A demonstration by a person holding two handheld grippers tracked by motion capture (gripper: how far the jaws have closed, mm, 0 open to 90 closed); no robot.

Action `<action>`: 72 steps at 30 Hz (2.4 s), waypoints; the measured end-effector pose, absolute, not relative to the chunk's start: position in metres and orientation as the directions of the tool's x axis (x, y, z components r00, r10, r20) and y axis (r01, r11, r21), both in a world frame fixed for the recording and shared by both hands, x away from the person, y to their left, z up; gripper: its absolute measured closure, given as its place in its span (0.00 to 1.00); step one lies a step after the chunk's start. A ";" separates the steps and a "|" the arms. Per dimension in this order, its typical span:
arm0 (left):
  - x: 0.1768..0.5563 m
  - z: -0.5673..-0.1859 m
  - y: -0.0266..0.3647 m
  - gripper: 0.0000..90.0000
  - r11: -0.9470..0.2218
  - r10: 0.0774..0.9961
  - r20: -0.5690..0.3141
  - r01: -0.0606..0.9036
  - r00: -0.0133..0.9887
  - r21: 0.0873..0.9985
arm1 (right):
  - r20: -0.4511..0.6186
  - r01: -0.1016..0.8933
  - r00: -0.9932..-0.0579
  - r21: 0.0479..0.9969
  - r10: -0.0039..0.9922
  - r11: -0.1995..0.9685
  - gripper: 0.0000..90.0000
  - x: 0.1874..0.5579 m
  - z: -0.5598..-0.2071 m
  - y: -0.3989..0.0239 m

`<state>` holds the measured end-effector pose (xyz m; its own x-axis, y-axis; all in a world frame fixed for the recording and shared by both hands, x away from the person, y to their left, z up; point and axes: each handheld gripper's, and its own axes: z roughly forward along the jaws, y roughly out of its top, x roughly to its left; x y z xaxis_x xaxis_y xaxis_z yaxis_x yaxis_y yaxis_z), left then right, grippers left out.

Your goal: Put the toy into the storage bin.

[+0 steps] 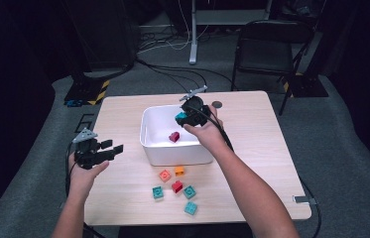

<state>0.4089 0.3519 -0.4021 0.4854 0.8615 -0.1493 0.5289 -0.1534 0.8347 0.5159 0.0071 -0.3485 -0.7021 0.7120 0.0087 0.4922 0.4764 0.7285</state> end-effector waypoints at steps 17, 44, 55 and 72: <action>0.410 -0.402 0.356 0.47 -0.135 0.866 -0.157 0.524 0.475 0.841 | -0.006 0.538 -0.668 0.687 0.744 0.488 0.64 0.545 -0.370 0.018; 0.410 -0.405 0.350 0.47 -0.167 0.862 -0.141 0.536 0.486 0.827 | -0.027 0.450 -0.731 0.732 0.682 0.512 0.58 0.481 -0.351 -0.006; 0.411 -0.407 0.346 0.47 -0.172 0.862 -0.141 0.542 0.487 0.822 | -0.046 0.380 -0.778 0.760 0.627 0.527 0.57 0.437 -0.345 -0.011; 0.411 -0.407 0.345 0.46 -0.175 0.861 -0.140 0.543 0.489 0.822 | -0.100 0.334 -0.803 0.741 0.588 0.583 0.54 0.387 -0.378 -0.009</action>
